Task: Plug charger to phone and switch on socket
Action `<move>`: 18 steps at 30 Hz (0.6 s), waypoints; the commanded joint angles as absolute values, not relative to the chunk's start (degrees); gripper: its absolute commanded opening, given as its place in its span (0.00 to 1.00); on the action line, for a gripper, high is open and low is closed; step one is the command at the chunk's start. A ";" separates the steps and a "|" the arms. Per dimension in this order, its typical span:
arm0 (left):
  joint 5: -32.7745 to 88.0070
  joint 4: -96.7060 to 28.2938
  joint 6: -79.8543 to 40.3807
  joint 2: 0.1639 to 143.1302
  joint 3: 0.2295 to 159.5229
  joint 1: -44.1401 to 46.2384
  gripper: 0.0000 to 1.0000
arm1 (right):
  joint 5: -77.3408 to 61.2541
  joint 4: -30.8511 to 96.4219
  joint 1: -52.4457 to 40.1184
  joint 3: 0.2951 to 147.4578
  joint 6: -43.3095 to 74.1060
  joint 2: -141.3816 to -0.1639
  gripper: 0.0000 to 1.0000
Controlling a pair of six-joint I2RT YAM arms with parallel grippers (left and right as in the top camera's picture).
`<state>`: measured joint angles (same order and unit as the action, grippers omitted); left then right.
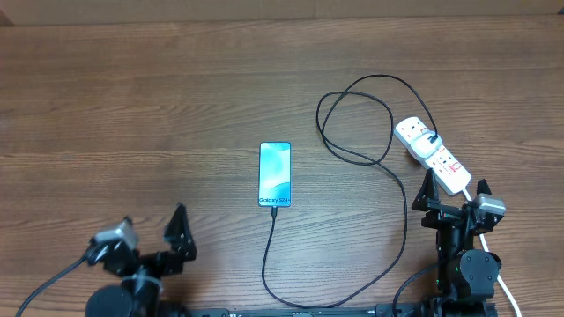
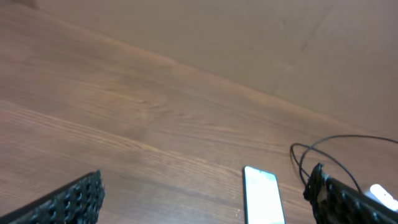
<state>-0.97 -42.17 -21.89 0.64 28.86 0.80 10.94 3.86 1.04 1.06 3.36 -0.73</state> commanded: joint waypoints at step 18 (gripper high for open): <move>6.37 -11.40 -7.90 0.19 6.07 1.10 0.99 | 11.07 3.49 0.86 0.45 3.11 -0.16 1.00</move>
